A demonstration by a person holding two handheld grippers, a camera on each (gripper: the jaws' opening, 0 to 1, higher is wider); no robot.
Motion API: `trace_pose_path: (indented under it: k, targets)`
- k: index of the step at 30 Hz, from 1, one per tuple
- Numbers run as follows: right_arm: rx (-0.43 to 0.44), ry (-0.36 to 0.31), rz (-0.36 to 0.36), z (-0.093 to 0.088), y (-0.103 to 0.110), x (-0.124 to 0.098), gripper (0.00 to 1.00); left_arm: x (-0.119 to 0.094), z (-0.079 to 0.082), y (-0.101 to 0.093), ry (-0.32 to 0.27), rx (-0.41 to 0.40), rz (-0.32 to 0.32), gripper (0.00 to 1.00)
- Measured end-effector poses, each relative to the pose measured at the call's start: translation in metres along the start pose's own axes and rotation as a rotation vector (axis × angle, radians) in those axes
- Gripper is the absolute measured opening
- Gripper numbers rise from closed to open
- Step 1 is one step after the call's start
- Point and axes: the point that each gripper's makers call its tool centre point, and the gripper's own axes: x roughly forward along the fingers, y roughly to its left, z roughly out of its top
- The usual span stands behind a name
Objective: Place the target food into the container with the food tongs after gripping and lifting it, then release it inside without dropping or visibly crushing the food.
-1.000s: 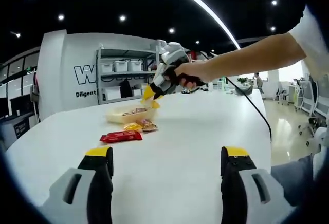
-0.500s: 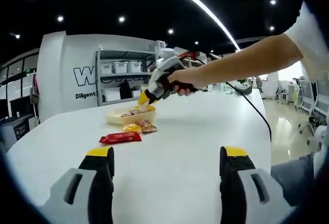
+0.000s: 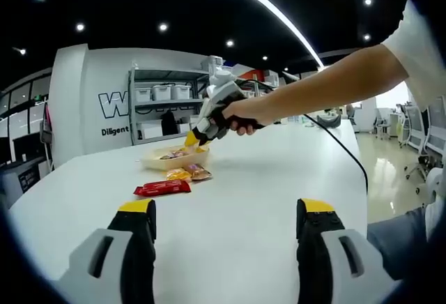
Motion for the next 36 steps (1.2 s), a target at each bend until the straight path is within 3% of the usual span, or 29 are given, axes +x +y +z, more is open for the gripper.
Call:
trace_pose_path:
  k: [6,20,29,36]
  targets:
    - [-0.007,0.000,-0.002,0.002,-0.002,0.001,0.19,0.001,0.000,0.001,-0.002,-0.002,-0.002,0.80]
    - [-0.006,-0.058,0.005,0.019,-0.005,-0.027,0.19,0.001,0.001,-0.001,-0.004,-0.014,-0.014,0.80]
    - [0.045,-0.057,0.051,0.021,0.007,-0.051,0.19,0.001,0.001,-0.001,-0.002,-0.018,-0.012,0.79]
    - [0.032,-0.054,0.070,0.015,0.025,-0.070,0.19,0.002,-0.001,0.000,0.009,-0.014,-0.006,0.78]
